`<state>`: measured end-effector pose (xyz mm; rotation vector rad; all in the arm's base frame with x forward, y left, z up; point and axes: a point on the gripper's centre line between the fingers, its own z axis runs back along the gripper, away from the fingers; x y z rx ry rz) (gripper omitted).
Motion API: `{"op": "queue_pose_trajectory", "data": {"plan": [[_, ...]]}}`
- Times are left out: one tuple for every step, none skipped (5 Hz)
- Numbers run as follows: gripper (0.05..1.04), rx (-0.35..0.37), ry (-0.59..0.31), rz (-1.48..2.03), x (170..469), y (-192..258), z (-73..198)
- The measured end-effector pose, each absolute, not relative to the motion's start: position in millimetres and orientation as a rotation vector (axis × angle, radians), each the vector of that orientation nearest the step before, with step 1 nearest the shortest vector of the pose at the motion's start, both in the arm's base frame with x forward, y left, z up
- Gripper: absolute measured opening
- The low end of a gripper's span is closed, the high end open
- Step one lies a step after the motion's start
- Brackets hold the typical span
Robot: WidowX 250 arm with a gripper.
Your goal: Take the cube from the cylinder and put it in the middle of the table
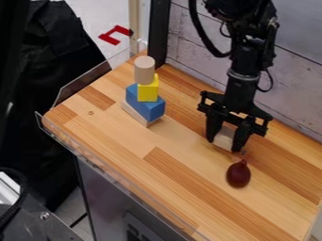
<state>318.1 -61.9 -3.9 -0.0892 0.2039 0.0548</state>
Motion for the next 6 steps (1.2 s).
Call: {"op": "queue_pose_trajectory", "data": {"plan": [[0.572, -0.076, 0.202, 0.051, 318.5, -57.6, -3.5], [0.572, -0.059, 0.201, 0.03, 318.6, -55.1, -4.0], [0.624, -0.049, 0.211, 0.014, 319.7, -54.8, -4.1], [0.917, -0.048, 0.217, 0.008, 320.6, -55.3, -4.0], [1.004, -0.051, 0.217, 0.011, 320.5, -55.2, -3.4], [1.0, -0.047, 0.228, 0.014, 318.8, -56.4, -2.2]]}}
